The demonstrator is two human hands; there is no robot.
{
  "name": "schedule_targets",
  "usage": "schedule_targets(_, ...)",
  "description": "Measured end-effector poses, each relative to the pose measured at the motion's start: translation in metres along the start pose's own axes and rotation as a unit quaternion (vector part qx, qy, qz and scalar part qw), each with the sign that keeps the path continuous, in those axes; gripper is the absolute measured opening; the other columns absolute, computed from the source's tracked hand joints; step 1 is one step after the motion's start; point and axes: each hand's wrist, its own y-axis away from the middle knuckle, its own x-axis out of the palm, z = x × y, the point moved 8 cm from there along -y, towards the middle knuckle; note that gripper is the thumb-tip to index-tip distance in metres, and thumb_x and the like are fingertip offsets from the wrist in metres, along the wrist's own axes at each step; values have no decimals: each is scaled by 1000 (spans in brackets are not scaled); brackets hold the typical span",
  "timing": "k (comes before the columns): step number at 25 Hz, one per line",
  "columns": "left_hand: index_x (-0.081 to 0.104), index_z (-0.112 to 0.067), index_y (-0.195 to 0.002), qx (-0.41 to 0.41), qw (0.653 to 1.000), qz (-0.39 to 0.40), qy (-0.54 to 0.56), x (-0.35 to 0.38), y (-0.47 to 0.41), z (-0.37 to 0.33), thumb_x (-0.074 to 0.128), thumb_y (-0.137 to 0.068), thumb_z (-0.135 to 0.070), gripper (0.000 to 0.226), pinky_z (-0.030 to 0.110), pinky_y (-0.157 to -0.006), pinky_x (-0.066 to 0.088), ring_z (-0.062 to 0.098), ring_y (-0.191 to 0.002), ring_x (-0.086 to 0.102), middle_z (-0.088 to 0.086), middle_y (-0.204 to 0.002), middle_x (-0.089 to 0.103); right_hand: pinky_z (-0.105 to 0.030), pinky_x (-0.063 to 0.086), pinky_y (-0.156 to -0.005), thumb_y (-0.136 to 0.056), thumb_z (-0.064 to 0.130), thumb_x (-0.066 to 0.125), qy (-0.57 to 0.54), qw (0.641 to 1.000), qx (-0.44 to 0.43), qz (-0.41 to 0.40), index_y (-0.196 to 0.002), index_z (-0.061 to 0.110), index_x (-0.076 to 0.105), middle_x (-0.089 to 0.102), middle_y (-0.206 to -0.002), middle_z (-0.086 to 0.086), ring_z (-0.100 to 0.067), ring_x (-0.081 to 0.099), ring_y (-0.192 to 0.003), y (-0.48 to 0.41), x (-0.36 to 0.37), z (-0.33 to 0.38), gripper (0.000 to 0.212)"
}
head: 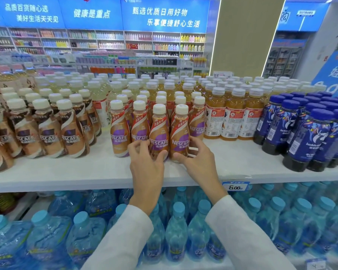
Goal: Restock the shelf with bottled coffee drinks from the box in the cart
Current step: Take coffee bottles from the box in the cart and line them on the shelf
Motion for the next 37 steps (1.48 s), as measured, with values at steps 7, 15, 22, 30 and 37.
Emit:
schedule_targets(7, 55, -18, -122, -17, 1000, -8, -8, 17, -7, -2, 74, -93, -29, 36, 34, -83, 51, 18, -93, 58, -2, -102, 61, -1, 43, -76, -78, 24, 88, 17, 1000, 0, -16, -138, 21, 57, 69, -125, 7, -3, 64, -103, -20, 3, -10, 67)
schedule_targets(15, 52, -19, -117, -21, 999, -23, -8, 19, -6, 1, 74, -93, -30, 34, 24, -81, 43, 11, -96, 55, -3, -111, 57, -10, 47, -84, -79, 26, 87, 20, 1000, -6, -21, -140, 22, 55, 68, -127, 6, -6, 65, -108, -23, 5, -15, 70)
schedule_targets(22, 50, -19, -120, -21, 1000, -19, -9, 20, -3, 0, 72, -95, -32, 36, 25, -85, 46, 16, -105, 58, 2, -123, 55, -34, 52, -101, -86, 36, 79, 74, 997, -10, -20, -144, 26, 46, 60, -136, 6, -14, 59, -121, -23, 12, -18, 68)
schedule_targets(30, 56, -22, -124, -33, 999, -2, 3, -14, 23, 9, 70, -93, -28, 35, 36, -97, 51, 14, -108, 59, -5, -118, 62, -38, 44, -111, -94, 28, 70, 63, 998, -8, 15, -152, 22, 38, 49, -146, 6, -14, 50, -131, 19, 6, -6, 66)
schedule_targets(37, 65, -33, -115, -106, 991, -77, -16, -136, 128, 76, 63, -95, -40, 22, 20, -93, 49, -2, -109, 61, -23, -111, 67, -17, 49, -91, -94, 16, 70, -88, 990, -12, 109, -115, 34, 67, 67, -116, 21, -1, 65, -107, 153, 61, 2, 28)
